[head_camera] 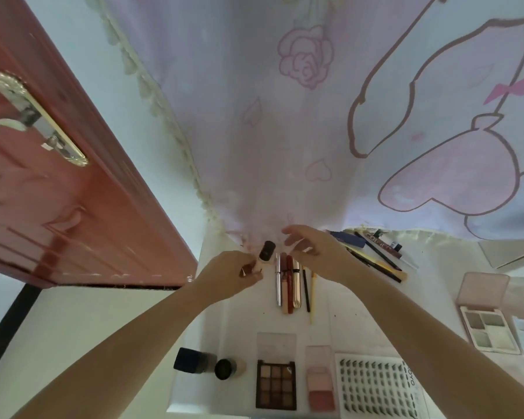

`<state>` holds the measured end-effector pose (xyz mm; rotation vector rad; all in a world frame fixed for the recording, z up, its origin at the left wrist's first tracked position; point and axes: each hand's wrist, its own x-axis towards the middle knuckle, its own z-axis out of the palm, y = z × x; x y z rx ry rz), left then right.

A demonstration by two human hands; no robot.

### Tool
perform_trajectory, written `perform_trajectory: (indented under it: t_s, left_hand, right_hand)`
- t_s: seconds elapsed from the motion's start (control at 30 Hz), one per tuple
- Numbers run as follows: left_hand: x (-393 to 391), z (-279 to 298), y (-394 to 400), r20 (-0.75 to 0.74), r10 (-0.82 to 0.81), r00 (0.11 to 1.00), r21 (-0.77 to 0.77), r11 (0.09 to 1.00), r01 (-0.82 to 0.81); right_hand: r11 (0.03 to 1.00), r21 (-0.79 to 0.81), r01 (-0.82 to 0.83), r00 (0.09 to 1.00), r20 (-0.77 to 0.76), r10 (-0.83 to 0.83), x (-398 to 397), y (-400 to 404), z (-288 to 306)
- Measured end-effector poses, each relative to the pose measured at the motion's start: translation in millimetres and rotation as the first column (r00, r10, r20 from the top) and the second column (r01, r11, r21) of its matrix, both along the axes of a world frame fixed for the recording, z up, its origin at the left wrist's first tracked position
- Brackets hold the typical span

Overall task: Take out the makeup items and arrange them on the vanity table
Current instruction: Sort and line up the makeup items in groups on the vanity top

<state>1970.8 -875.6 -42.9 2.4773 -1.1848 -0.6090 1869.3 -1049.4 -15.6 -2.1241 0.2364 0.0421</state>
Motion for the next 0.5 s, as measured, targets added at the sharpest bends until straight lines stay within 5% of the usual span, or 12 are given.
perform_trajectory:
  t_s: [0.27, 0.5]
  left_hand:
    - [11.4, -58.3, 27.5, -0.155, 0.206, 0.966, 0.032, 0.979, -0.203]
    - [-7.7, -92.1, -8.0, -0.162, 0.230, 0.960, 0.085, 0.972, -0.218]
  right_hand:
    - [0.919, -0.356, 0.170, 0.867, -0.390, -0.311, -26.7, -10.5, -90.3]
    - [0.888, -0.408, 0.212, 0.802, -0.446, -0.397, -37.1, -12.6, -119.9]
